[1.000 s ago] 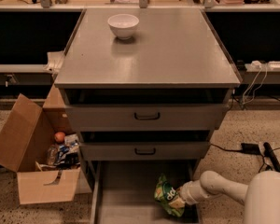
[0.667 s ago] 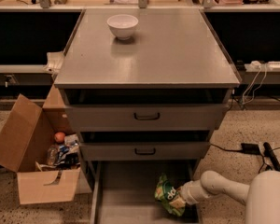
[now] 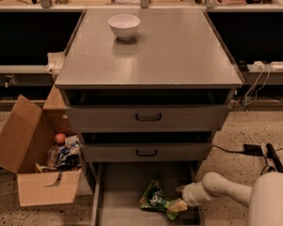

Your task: Place green rice chip bag into bottom drawer

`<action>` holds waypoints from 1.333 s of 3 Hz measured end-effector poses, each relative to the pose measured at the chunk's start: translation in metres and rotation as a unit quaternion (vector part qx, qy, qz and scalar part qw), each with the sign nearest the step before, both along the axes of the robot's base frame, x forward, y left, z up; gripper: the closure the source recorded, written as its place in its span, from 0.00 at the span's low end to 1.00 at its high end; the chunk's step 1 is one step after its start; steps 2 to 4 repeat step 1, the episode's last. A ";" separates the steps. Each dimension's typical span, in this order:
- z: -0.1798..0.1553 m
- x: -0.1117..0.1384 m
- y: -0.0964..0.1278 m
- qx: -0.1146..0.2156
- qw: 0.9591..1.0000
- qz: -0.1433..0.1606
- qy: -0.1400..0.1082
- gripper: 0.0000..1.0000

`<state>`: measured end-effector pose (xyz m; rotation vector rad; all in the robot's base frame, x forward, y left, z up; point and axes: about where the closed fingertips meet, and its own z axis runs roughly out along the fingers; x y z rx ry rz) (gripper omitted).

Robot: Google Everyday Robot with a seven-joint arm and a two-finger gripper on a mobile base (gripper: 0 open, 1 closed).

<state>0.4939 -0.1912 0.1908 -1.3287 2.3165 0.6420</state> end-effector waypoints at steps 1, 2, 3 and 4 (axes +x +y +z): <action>0.019 -0.005 0.002 0.058 0.998 0.010 -0.019 0.00; 0.019 -0.005 0.002 0.058 0.998 0.010 -0.019 0.00; 0.019 -0.005 0.002 0.058 0.998 0.010 -0.019 0.00; 0.019 -0.005 0.002 0.058 0.998 0.010 -0.019 0.00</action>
Offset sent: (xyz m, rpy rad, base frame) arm 0.0000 0.0000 0.0000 0.0000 0.0000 0.0000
